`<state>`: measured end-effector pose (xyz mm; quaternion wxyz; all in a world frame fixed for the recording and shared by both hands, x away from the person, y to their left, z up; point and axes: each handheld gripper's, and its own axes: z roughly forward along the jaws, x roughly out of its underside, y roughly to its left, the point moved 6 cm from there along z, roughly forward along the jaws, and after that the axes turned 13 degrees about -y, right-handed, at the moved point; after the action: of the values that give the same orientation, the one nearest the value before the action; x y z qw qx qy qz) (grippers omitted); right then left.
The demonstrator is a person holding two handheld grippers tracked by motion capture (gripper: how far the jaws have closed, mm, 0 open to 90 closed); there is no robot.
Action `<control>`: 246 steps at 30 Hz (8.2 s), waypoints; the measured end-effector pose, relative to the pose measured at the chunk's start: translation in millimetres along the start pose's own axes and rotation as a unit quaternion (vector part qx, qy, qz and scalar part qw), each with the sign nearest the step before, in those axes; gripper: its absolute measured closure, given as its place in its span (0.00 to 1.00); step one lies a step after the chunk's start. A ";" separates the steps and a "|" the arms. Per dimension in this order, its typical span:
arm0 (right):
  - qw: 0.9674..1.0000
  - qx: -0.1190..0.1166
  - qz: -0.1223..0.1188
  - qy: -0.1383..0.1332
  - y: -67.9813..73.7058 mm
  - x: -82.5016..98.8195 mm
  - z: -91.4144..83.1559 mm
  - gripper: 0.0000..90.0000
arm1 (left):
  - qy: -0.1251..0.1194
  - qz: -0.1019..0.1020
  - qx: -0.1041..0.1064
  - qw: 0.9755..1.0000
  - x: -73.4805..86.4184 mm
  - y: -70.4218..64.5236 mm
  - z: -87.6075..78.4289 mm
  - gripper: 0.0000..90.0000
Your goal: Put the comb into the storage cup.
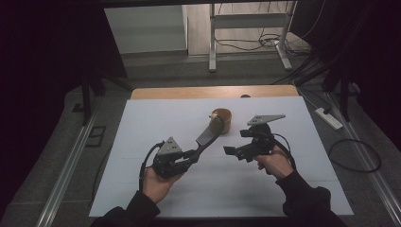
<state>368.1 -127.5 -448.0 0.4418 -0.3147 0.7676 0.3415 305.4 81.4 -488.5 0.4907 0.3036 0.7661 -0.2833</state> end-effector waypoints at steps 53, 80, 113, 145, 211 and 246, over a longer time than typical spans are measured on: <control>0.990 -0.020 0.136 0.034 -19.6 -20.0 36.9 0.05 | -0.017 0.019 -0.002 1.000 -5.1 -8.7 29.7 0.80; 0.954 -0.112 0.277 -0.010 -22.9 -20.8 26.0 0.93 | -0.004 0.036 -0.013 0.999 0.6 -6.1 33.7 0.80; 0.977 -0.094 0.191 -0.034 -12.2 -31.4 14.6 0.93 | 0.037 0.005 -0.011 0.999 9.6 3.1 15.6 0.06; 0.987 -0.066 0.138 -0.048 -9.5 -42.0 5.7 0.93 | 0.012 -0.031 -0.025 0.999 25.6 18.4 -41.4 0.00; 0.989 0.017 0.122 -0.085 -55.7 -97.2 1.4 0.93 | 0.002 -0.058 -0.125 0.990 71.3 30.0 -144.4 0.00; 0.984 0.071 0.130 -0.103 -94.9 -127.6 -8.0 0.93 | 0.006 -0.075 -0.137 0.988 73.1 34.5 -145.4 0.00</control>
<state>491.3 -164.7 -354.3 0.4917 -0.1429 0.7747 0.3710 222.3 224.1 -508.7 0.4998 0.1769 0.8214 -0.2103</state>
